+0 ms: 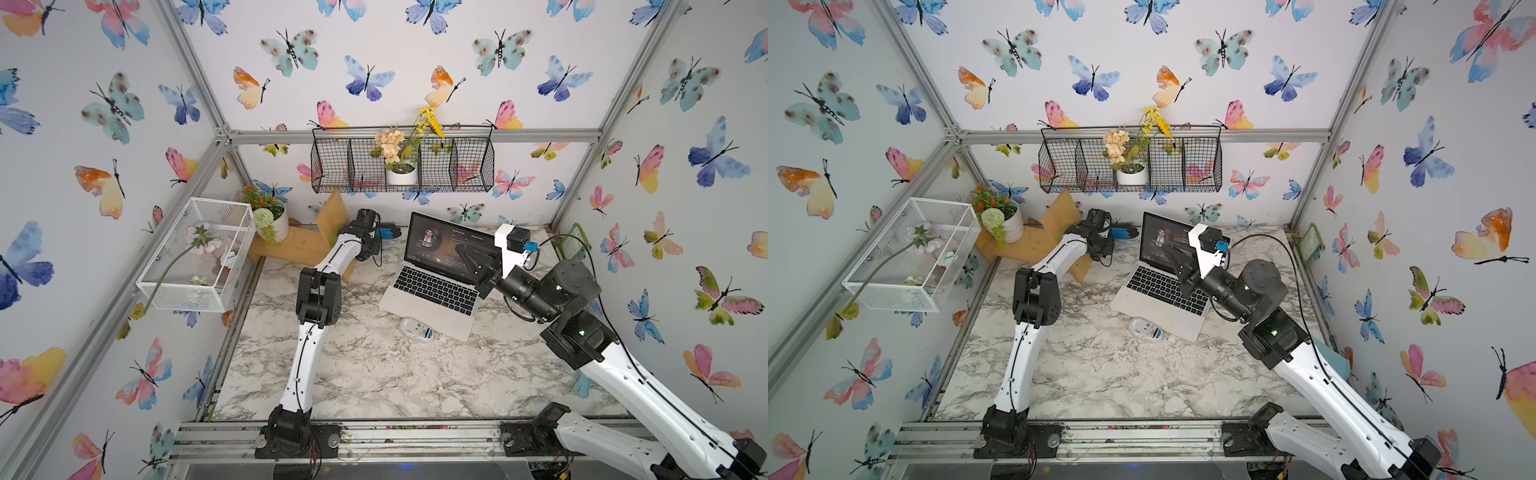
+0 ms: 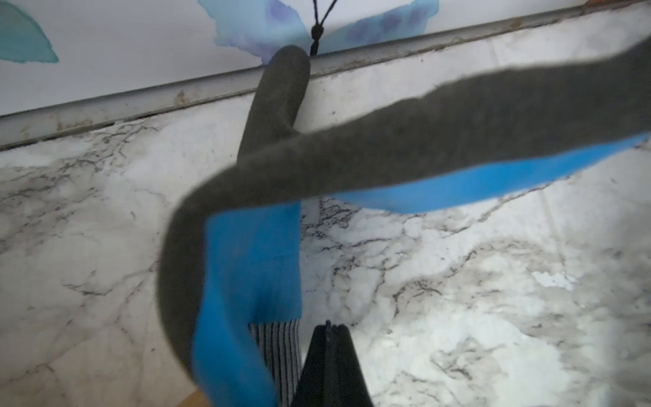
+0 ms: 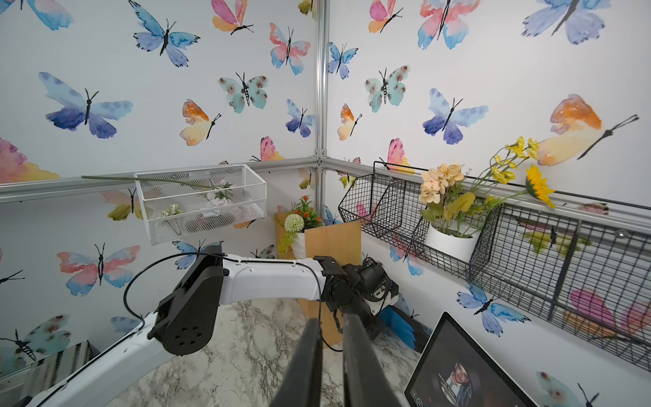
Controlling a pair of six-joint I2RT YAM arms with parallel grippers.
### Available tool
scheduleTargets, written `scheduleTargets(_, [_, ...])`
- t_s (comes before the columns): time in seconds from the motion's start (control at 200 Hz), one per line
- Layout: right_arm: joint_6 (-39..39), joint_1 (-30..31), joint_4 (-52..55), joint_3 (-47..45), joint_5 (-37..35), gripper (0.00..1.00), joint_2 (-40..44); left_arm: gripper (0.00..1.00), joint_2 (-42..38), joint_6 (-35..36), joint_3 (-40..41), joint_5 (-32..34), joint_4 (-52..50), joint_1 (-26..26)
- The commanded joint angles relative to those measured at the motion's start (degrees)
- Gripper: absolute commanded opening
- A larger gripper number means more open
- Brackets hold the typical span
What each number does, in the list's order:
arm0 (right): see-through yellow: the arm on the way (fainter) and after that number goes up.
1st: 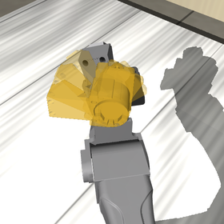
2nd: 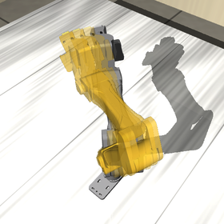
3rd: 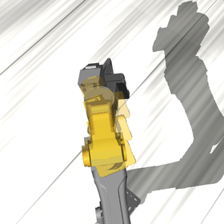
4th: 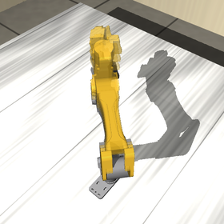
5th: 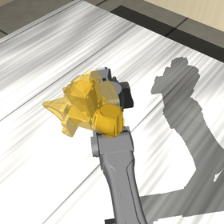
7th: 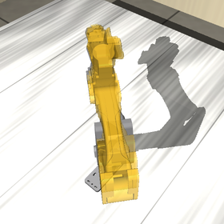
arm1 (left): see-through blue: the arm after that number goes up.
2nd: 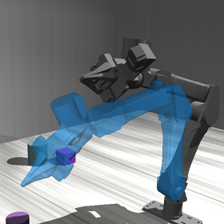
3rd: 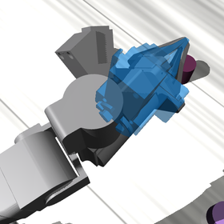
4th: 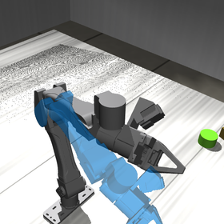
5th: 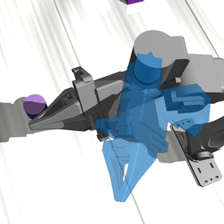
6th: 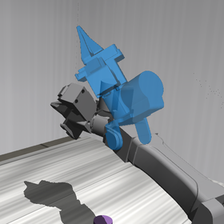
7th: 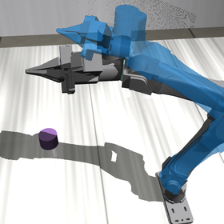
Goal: Remove the wireless mouse receiver from the laptop
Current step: Move the USB plug to the center of the board.
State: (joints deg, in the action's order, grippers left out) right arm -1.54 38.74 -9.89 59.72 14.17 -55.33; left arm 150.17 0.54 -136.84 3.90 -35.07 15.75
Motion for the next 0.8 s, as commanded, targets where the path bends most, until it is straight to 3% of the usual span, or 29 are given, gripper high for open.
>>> scheduleTargets(0.0, [0.4, 0.5, -1.6, 0.0, 0.4, 0.16, 1.1, 0.01, 2.5, 2.8, -0.4, 1.7, -1.6, -1.4])
scheduleTargets(0.335, [0.2, 0.5, -1.9, 0.5, 1.6, 0.16, 0.8, 0.01, 2.6, 2.7, 2.6, 1.8, -2.0, -1.0])
scheduleTargets(0.796, [0.2, 0.5, -2.1, 0.9, 4.6, 0.17, 3.4, 0.0, -2.6, -4.1, 11.3, 5.5, -6.6, -0.8])
